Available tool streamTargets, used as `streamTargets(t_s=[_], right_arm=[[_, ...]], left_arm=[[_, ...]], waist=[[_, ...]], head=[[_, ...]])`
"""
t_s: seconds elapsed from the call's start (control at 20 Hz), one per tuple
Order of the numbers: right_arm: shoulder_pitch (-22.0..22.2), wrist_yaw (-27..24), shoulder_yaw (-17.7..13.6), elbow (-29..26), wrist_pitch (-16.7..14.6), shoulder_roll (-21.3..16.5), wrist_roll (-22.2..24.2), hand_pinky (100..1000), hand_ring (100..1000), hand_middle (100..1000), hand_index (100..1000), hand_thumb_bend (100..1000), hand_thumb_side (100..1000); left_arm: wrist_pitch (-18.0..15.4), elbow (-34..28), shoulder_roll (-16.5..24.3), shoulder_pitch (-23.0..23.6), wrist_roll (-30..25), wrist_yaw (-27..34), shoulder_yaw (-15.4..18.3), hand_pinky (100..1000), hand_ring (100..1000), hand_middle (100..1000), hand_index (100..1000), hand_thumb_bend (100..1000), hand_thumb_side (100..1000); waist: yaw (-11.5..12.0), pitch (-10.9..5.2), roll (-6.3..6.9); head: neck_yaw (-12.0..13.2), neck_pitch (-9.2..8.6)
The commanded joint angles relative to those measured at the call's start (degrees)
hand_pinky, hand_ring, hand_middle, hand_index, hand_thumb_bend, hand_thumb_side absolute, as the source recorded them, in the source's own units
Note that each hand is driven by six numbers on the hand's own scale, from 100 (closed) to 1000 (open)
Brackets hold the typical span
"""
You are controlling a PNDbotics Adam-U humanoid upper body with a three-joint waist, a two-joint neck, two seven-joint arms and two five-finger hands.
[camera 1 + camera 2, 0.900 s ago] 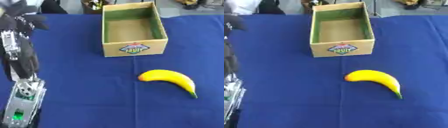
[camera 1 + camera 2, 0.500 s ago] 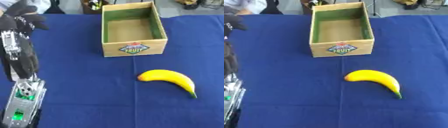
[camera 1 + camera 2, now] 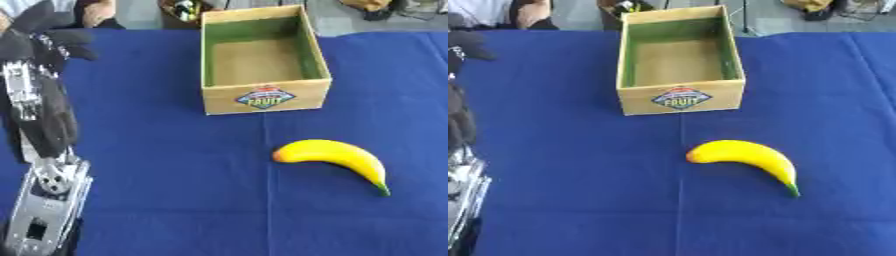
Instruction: Pick up objects on the table and place them in the box.
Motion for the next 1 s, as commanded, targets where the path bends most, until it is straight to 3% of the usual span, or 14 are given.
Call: streamTargets(t_s=[0.05,0.45,0.75,1.0], right_arm=[[0.4,3.0,0.6,-1.1,5.0,-6.4,3.6,726,700,647,800,291,1000],[1.7,8.3,3.5,-1.1,12.8,-14.4,9.7,732,732,688,809,354,1000],[2.3,9.5,5.7,-1.1,16.5,-18.1,15.2,730,734,694,809,384,1000],[0.9,8.5,7.3,-1.1,18.4,-20.2,16.9,725,735,694,810,398,988]], left_arm=[[0.1,-1.0,1.5,-0.2,-0.2,0.0,0.2,491,578,635,794,100,1000],[0.1,-1.0,1.7,-0.2,-0.5,0.2,0.0,491,578,635,795,100,1000],[0.2,-1.0,1.8,-0.2,-0.6,0.3,-0.1,490,578,636,795,100,1000],[0.2,-1.0,1.6,-0.3,-0.7,0.4,-0.1,490,578,636,795,100,1000]], waist=[[-0.2,-1.26,-0.29],[-0.5,-1.42,-0.49],[-0.4,-1.44,-0.68],[-0.2,-1.39,-0.77]], head=[[0.0,-0.07],[-0.1,-0.24],[-0.4,-0.43],[-0.5,-0.68]])
